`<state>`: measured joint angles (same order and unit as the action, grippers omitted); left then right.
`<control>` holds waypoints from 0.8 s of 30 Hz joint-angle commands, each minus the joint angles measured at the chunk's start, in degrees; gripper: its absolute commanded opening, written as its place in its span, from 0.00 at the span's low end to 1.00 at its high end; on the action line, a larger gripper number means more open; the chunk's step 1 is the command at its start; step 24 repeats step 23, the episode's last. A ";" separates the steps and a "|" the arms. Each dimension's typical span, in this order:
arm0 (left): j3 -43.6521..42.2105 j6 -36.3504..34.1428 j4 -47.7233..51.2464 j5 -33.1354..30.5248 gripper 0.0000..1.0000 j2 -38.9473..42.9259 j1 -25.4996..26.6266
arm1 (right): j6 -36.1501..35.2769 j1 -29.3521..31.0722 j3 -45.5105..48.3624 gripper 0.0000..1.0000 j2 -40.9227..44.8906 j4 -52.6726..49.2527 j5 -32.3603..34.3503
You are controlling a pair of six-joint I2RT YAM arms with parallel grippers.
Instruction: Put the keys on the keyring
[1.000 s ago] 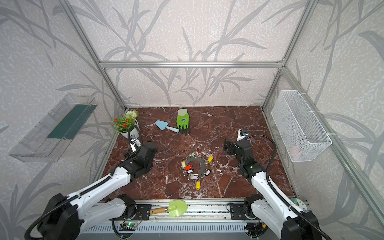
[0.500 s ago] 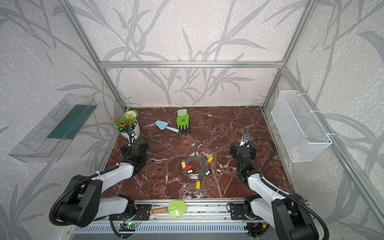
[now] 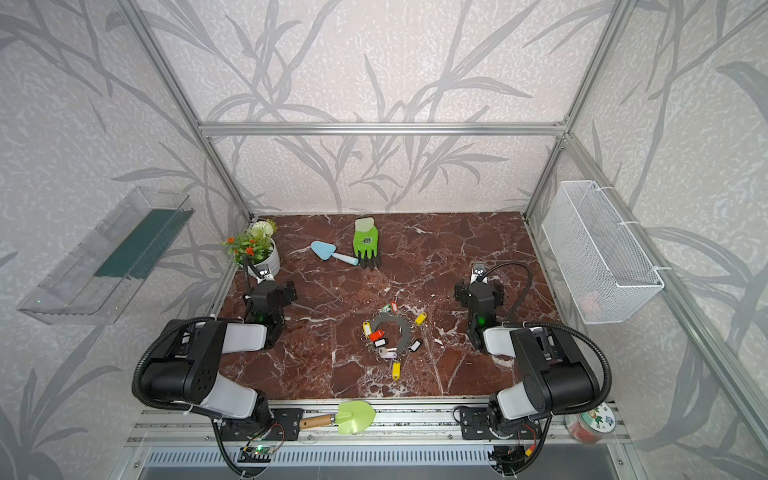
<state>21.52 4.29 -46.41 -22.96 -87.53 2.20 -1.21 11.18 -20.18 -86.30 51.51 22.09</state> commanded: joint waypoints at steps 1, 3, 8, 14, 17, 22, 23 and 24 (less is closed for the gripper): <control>1.66 1.21 0.34 2.29 0.99 0.40 -0.69 | -2.18 -0.88 2.29 0.99 -5.57 12.64 -3.79; 1.85 1.31 0.53 2.27 0.99 0.34 -0.71 | -1.86 -0.94 1.54 0.99 -3.74 9.50 -4.02; 1.68 1.31 0.17 2.41 0.99 0.38 -0.84 | -1.92 -1.13 1.02 0.99 -4.56 9.70 -4.62; 1.70 1.15 0.10 2.37 0.99 0.34 -0.67 | -2.06 -1.09 0.27 0.99 -4.53 7.68 -5.01; 1.86 1.19 0.49 2.48 0.99 0.34 -0.72 | -2.25 -1.01 -0.22 0.99 -4.71 7.23 -4.98; 1.69 1.08 0.13 2.45 0.99 0.32 -0.73 | -2.26 -0.98 -0.24 0.99 -4.70 7.03 -5.06; 1.69 1.05 0.06 2.45 0.99 0.36 -0.66 | -2.22 -1.05 -0.21 0.99 -4.77 7.28 -4.97; 1.69 1.05 0.06 2.45 0.99 0.36 -0.66 | -2.22 -1.05 -0.21 0.99 -4.77 7.28 -4.97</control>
